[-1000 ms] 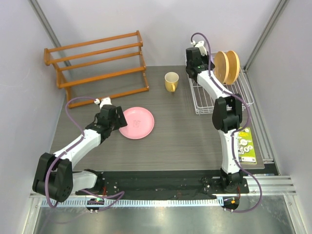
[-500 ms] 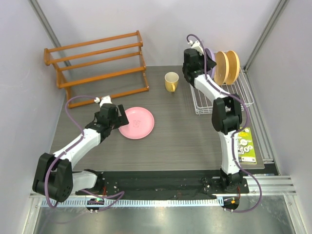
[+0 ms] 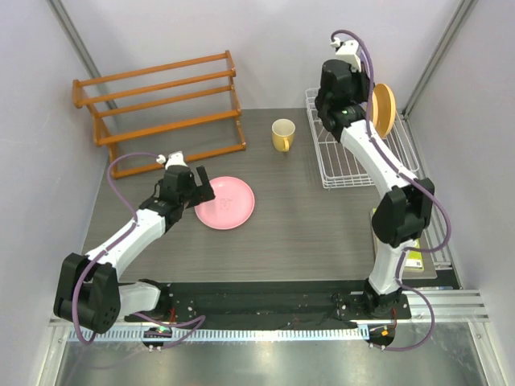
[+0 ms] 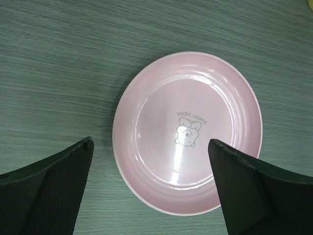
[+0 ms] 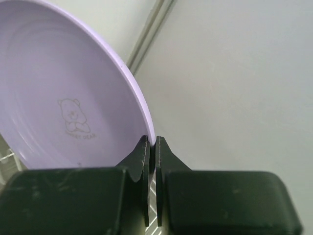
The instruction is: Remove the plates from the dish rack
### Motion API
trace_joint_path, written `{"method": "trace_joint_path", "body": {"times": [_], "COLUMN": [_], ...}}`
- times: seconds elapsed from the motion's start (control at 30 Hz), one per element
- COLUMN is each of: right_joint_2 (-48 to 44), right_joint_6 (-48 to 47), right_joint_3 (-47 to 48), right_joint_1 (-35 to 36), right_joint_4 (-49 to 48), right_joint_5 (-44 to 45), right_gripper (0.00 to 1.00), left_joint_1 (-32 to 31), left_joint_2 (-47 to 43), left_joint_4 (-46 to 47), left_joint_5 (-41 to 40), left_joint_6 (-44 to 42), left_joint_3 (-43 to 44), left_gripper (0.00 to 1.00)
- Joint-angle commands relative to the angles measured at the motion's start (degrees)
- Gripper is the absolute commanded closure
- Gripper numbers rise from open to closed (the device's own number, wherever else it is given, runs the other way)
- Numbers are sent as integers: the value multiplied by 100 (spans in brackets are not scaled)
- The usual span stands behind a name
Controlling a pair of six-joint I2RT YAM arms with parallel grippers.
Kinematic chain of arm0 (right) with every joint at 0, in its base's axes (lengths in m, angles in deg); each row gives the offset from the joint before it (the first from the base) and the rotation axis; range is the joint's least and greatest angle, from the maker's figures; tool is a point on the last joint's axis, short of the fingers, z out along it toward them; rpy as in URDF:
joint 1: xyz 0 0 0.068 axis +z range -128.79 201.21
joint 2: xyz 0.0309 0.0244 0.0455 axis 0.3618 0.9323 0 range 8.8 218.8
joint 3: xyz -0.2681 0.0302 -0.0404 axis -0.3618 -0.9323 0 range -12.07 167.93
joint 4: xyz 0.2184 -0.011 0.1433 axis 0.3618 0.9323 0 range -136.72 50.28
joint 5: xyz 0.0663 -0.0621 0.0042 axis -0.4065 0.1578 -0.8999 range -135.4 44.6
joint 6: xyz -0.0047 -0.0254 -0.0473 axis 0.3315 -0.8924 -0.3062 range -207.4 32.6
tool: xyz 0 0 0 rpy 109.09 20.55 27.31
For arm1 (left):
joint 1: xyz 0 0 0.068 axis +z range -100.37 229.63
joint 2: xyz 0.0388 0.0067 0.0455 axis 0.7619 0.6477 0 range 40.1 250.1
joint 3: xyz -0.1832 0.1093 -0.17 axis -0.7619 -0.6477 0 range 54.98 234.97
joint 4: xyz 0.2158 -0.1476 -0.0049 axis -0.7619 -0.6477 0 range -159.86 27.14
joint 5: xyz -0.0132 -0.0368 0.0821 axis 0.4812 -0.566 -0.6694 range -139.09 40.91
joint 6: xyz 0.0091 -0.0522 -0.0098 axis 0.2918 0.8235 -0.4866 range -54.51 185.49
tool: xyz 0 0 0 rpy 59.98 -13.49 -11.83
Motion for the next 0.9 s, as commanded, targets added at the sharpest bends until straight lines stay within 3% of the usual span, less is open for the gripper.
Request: {"method": "trace_joint_path", "body": {"times": [0.0,0.13,0.43,0.6,0.87], "right_joint_2": [-670,-1258,-2410,-2770,-2921], "right_joint_6": [1614,2651,4243,4753,5105], "right_joint_3": [225,-248,-1699,-2586,-3247], "right_joint_1": [124,203,247,431,888], "right_joint_4": [1723,2656,2904,2676,2359], "right_joint_5": [-988,-1975,-4803,-5465,-5659], "right_gripper": [99,99,99,99,99], "left_joint_1": [-9,-9,-53,-193,-545], "left_joint_2": [10,141,273,326,326], "left_joint_4": [375,490,921,1272,1808], "left_joint_5": [429,728,1282,1459,1441], "left_joint_6": [-111,-261,-252,-252,-173], "left_joint_3": [324,570,808,711,456], "left_gripper": [1,0,1,1,1]}}
